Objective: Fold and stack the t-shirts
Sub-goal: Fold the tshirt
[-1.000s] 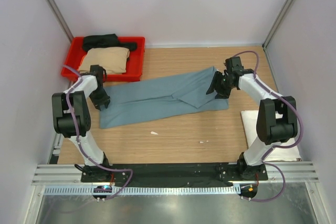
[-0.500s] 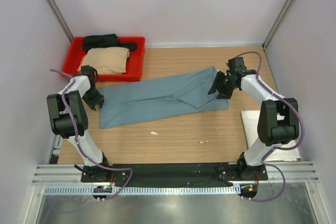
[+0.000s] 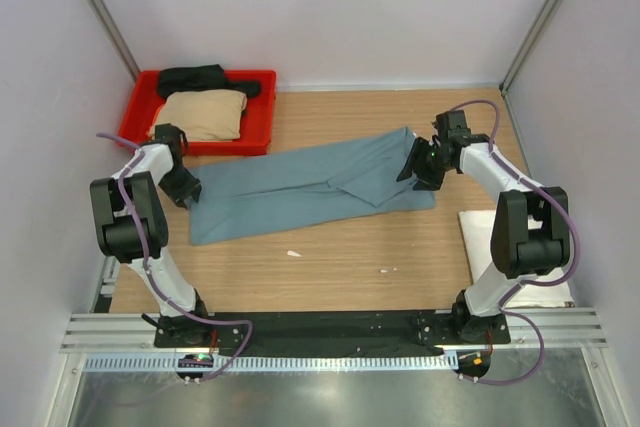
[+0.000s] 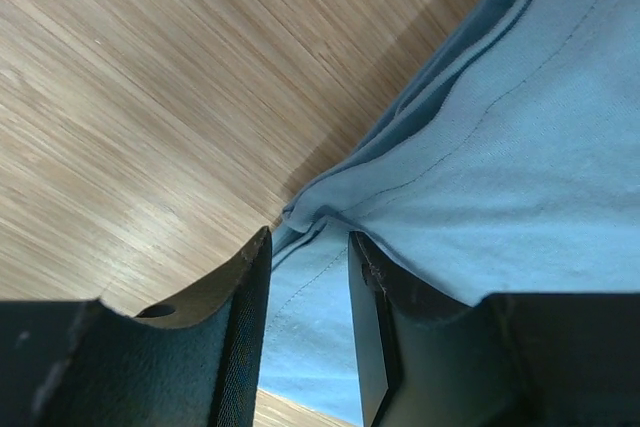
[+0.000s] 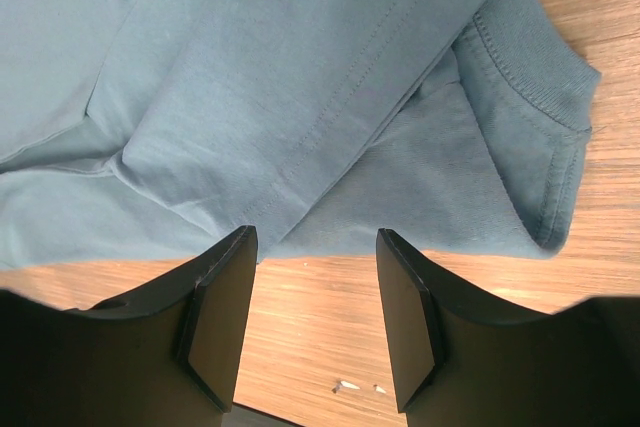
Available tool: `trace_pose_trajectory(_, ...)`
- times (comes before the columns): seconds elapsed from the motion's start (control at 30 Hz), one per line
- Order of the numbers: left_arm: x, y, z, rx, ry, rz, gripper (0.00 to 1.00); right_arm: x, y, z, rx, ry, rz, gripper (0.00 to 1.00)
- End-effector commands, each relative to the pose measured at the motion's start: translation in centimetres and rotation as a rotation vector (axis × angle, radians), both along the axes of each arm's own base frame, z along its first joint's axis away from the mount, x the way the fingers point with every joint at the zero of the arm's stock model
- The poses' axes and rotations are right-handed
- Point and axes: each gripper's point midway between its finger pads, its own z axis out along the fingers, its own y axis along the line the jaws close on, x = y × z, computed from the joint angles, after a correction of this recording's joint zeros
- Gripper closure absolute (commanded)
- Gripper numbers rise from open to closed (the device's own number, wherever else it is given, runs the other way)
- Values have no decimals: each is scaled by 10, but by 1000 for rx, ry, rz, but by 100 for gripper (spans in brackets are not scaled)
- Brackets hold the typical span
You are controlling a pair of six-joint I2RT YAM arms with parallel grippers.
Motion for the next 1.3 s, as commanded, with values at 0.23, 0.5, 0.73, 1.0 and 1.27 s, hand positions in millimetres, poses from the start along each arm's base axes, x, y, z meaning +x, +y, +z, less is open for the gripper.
trace_pose_trajectory(0.23,20,-2,8,-19,-72,4,64,5,0,15,9,-58,7,43)
trace_pose_trajectory(0.5,25,-1,4,-21,-65,-2,73,4,0,13,8,-53,7,43)
trace_pose_trajectory(0.73,22,-1,2,-21,-53,-7,86,2,-1,11,1,-39,2,43)
trace_pose_trajectory(1.0,12,-9,20,-49,-79,21,99,9,-18,2,-71,6,-82,46)
trace_pose_trajectory(1.27,1,-15,28,-57,-86,21,100,40,-28,-11,-71,-17,-150,47)
